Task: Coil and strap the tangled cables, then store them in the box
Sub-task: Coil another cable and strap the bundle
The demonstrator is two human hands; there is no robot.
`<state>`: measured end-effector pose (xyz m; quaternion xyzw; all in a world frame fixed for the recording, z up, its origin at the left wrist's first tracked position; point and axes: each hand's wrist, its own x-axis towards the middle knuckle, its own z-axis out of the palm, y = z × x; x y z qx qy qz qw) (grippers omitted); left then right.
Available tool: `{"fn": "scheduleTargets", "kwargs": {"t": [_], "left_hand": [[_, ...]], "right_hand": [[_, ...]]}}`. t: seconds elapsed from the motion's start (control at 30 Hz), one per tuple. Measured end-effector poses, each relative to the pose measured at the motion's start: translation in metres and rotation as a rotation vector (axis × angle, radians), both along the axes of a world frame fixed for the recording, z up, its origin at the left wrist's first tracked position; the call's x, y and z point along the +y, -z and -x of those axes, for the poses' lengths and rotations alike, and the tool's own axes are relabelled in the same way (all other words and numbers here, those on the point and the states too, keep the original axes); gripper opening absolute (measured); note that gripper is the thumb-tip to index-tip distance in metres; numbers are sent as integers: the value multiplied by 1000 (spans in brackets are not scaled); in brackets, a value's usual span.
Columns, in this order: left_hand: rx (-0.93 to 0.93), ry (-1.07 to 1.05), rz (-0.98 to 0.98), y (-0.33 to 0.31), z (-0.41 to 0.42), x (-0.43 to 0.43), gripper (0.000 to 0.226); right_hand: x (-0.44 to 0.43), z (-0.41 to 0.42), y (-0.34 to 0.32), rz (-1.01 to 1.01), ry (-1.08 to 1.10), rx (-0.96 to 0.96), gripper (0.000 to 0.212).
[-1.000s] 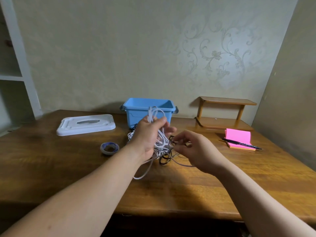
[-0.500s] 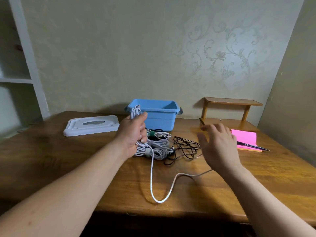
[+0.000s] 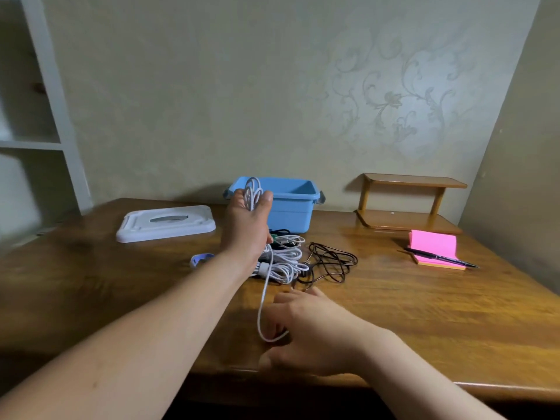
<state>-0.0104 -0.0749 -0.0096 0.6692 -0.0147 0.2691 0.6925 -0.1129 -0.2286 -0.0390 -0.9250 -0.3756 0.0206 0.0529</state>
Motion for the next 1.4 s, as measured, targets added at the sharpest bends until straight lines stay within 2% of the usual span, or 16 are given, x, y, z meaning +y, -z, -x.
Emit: {"fn": "scheduleTargets", "kwargs": {"t": [0.07, 0.17, 0.23, 0.3, 0.4, 0.47, 0.57, 0.67, 0.77, 0.97, 1.07, 1.13, 1.23, 1.33, 1.4], "left_hand": [[-19, 22, -90, 4, 3, 0, 20], [-8, 109, -233, 9, 8, 2, 24], [34, 207, -270, 13, 13, 5, 46], [65, 319, -313, 17, 18, 5, 71], [70, 510, -383, 18, 28, -1, 50], [73, 608, -350, 15, 33, -7, 30], [98, 621, -215, 12, 35, -11, 3], [177, 586, 6, 10, 34, -10, 23], [216, 481, 85, 10, 30, -6, 15], [199, 444, 144, 16, 26, 1, 17], [199, 447, 153, 20, 25, 1, 17], [195, 455, 146, 22, 24, -3, 17], [199, 461, 153, 24, 22, -13, 17], [180, 374, 90, 25, 19, -17, 17], [169, 320, 12, 27, 16, -14, 16]], "right_hand": [[-3, -3, 4, -64, 13, -29, 11], [-16, -11, -1, -316, 137, 90, 10], [-25, -19, -6, -567, 209, 138, 11], [-30, -32, -11, -816, 277, 94, 14], [-35, -52, -23, -1085, 335, 127, 20], [-35, -60, -32, -1142, 323, 179, 21], [-33, -62, -42, -1159, 297, 168, 17], [-36, -58, -41, -1057, 317, 85, 16], [-42, -52, -27, -959, 303, 181, 29], [-54, -45, 8, -606, 366, 181, 47], [-52, -46, 13, -519, 395, 163, 45], [-45, -46, 13, -483, 384, 66, 45], [-30, -44, 12, -509, 335, 51, 31], [-22, -43, 14, -585, 372, 87, 14], [-23, -43, 15, -679, 373, 129, 16]]}}
